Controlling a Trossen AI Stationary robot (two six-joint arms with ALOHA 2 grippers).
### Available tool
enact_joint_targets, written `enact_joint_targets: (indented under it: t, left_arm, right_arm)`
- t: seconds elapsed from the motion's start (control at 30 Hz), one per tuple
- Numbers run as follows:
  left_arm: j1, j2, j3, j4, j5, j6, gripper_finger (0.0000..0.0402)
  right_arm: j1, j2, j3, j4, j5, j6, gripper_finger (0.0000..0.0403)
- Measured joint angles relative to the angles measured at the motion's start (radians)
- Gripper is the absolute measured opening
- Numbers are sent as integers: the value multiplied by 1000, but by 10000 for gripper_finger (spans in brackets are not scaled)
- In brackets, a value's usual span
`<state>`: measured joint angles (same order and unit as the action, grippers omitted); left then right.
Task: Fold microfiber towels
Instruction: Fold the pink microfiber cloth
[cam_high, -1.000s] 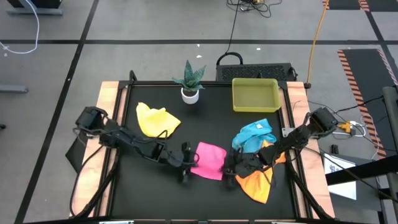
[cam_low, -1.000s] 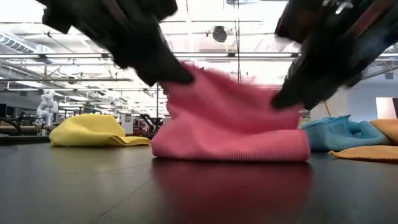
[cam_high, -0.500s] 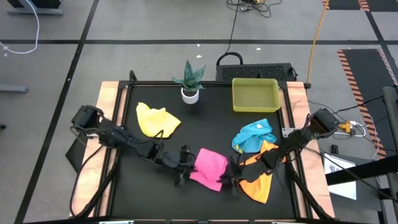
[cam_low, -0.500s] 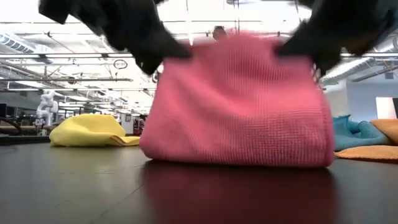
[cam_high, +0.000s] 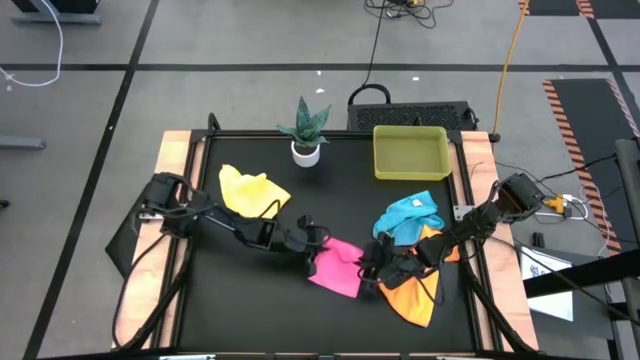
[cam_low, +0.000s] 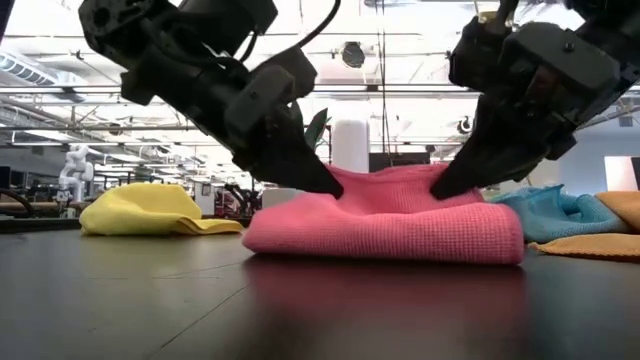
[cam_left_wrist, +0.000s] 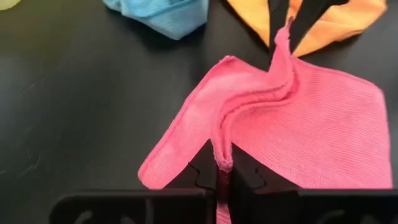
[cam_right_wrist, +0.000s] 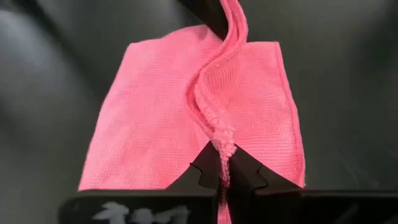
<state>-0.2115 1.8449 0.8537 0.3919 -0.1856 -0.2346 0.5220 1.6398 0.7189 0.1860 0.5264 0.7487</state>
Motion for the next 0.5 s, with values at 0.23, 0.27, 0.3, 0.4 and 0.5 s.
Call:
enact_joint_targets:
  t: [0.23,0.27,0.3,0.4,0.5]
  left_arm:
    - [22,2,0,0,-1,44,38]
    - [22,2,0,1,-1,51,41]
    - [22,2,0,-1,-1,55,46]
    - [29,2,0,-27,0,49,69]
    - [46,2,0,-51,-1,31,99]
  right_arm:
    - [-20,0,-79,48,2,77,0]
    - [-23,0,-95,65,3,86,0]
    - [-25,0,-109,85,3,94,0]
    - [-25,0,-146,140,4,104,0]
    - [-25,0,-156,162,4,104,0]
